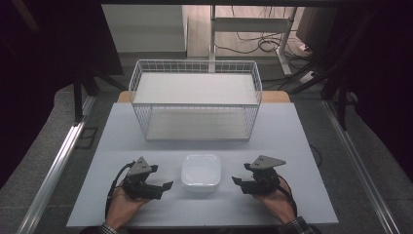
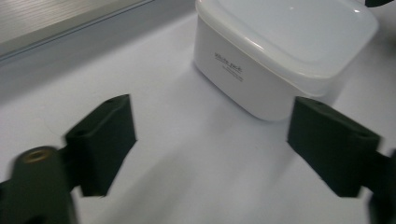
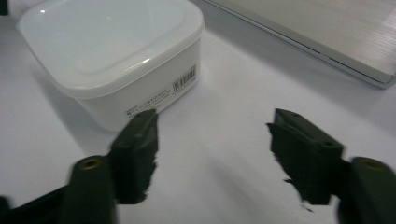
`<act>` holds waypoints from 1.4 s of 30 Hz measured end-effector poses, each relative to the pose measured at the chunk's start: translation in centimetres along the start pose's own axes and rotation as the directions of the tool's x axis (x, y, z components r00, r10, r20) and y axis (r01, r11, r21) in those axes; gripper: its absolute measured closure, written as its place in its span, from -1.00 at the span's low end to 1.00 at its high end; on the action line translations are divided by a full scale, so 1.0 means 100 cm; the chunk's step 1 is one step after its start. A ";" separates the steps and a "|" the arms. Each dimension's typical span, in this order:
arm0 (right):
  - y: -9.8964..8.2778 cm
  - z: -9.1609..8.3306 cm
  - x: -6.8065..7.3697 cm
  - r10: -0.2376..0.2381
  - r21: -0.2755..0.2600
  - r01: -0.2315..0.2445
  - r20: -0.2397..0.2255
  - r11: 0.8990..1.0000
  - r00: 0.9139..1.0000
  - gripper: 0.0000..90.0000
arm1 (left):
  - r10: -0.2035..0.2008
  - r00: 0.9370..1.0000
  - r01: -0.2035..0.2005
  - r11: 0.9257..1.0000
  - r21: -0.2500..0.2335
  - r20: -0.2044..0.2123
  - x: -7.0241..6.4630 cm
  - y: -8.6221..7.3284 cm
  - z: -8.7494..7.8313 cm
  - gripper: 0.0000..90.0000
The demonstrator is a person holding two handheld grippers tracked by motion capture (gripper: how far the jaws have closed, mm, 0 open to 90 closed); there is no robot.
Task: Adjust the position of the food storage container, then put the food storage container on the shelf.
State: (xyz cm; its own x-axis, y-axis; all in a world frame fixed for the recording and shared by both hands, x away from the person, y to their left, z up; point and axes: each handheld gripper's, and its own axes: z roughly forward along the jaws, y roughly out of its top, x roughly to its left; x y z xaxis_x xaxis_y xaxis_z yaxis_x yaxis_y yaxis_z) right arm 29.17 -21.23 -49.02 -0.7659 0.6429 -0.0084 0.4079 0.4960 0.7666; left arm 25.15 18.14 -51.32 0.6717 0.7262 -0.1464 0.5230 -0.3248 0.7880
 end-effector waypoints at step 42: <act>-0.006 -0.003 0.001 0.045 -0.055 -0.047 -0.031 0.997 0.999 -0.92 | 0.021 1.000 -0.021 1.000 0.001 0.011 -0.001 0.002 0.005 -0.95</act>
State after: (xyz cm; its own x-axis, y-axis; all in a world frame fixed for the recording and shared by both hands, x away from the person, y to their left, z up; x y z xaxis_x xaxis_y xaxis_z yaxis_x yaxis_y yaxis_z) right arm 28.67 -21.65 -49.27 -0.7620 0.6460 0.0460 0.4153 0.4329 0.8001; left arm 25.45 17.72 -51.41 0.6881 0.7127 -0.1360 0.5092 -0.3409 0.7902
